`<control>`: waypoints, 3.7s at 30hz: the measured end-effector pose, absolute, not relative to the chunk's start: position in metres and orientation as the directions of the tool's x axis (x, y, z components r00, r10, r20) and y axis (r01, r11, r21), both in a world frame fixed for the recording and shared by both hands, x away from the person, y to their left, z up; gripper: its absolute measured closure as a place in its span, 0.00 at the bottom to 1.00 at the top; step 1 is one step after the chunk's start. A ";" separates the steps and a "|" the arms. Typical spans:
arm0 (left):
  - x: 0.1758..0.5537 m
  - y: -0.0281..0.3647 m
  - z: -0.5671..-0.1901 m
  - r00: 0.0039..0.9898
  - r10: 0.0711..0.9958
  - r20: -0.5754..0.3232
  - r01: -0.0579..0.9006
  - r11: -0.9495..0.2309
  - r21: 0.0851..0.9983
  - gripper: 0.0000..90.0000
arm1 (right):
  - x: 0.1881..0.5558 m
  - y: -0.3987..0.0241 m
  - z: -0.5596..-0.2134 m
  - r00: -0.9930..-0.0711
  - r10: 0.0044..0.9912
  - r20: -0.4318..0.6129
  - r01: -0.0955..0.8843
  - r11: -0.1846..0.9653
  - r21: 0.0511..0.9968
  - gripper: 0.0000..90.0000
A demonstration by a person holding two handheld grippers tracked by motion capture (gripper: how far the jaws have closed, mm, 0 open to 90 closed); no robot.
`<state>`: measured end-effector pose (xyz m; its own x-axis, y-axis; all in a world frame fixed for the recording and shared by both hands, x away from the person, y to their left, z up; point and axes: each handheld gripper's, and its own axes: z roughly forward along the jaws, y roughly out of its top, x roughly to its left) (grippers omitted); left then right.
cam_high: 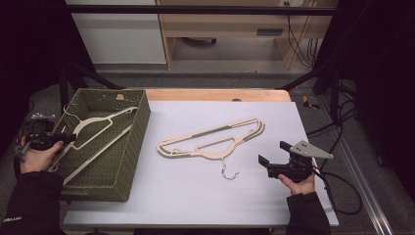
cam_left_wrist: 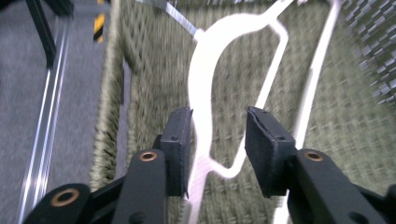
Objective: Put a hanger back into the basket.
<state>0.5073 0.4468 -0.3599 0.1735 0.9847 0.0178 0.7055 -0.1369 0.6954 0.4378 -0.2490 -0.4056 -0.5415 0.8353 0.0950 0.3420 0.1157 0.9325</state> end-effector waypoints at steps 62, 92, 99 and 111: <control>0.443 0.196 -0.398 0.763 0.645 -0.036 0.303 -0.308 0.902 0.10 | 0.465 -0.153 -0.432 -0.556 0.820 0.135 0.504 0.203 0.839 0.31; 0.447 0.195 -0.405 0.765 0.643 -0.037 0.308 -0.316 0.897 0.10 | 0.489 -0.120 -0.482 -0.493 0.858 0.142 0.644 0.250 0.723 0.96; 0.447 0.192 -0.407 0.767 0.640 -0.033 0.311 -0.326 0.893 0.10 | 0.488 -0.118 -0.480 -0.457 0.875 0.159 0.665 0.218 0.715 0.98; 0.450 0.182 -0.413 0.771 0.637 -0.012 0.313 -0.361 0.878 0.11 | 0.487 -0.121 -0.472 -0.434 0.886 0.161 0.660 0.191 0.727 0.99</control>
